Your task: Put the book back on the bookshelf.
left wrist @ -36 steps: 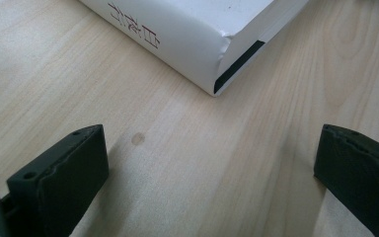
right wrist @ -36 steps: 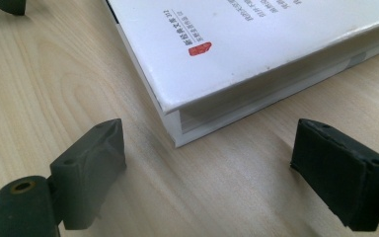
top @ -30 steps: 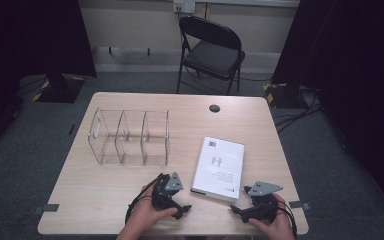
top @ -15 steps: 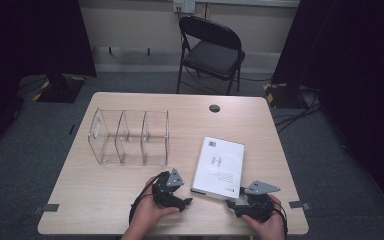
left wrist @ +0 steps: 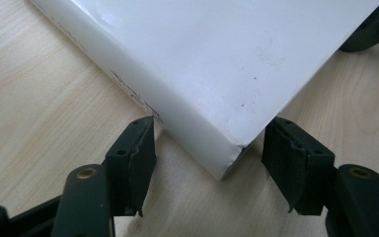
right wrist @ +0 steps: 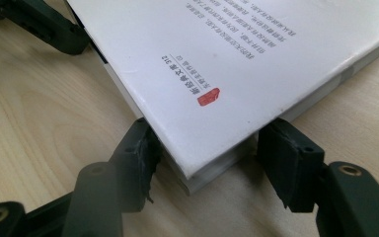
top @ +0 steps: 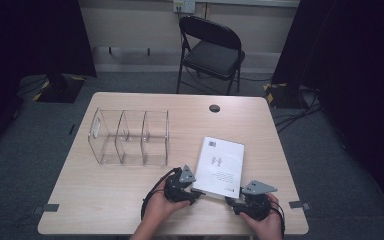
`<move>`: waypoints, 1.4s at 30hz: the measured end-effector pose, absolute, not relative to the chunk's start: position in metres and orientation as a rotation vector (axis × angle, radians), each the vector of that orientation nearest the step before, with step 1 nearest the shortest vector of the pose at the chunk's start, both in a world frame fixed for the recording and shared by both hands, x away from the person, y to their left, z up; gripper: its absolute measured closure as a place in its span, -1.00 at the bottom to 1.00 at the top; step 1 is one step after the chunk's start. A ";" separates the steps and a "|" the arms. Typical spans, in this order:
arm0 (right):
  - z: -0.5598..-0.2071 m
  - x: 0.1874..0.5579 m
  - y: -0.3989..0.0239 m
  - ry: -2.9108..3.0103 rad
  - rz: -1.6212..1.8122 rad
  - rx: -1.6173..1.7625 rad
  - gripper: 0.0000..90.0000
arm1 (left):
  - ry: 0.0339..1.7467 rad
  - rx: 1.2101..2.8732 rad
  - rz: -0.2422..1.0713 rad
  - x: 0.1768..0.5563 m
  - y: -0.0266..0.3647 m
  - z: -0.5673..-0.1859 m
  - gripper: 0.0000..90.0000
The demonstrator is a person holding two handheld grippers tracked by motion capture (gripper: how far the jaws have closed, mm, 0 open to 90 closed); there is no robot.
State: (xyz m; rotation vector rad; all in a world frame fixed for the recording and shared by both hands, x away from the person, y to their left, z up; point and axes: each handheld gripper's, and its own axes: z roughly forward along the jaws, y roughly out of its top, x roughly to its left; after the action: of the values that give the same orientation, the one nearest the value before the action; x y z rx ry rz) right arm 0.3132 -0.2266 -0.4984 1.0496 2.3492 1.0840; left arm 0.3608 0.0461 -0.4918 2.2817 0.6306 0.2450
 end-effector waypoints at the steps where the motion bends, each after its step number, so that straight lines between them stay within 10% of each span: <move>1: -0.497 0.313 -0.225 2.347 1.064 1.043 -0.07 | 0.626 2.286 0.243 0.361 0.046 -0.491 -0.16; 20: -0.471 0.313 -0.224 2.321 1.079 0.987 0.08 | 0.532 2.299 0.303 0.364 0.052 -0.478 -0.14; 31: -0.470 0.315 -0.224 2.326 1.116 0.997 0.16 | 0.393 2.388 0.337 0.364 0.021 -0.459 -0.58; 42: -0.468 0.315 -0.224 2.319 1.132 0.988 0.17 | 0.296 2.379 0.429 0.361 -0.002 -0.458 -0.61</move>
State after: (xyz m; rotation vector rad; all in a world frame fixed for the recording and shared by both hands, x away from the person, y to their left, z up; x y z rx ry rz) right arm 0.3152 -0.2238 -0.4680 0.9881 2.3191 1.1318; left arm 0.3612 -0.0017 -0.4584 2.3790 0.2957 0.4289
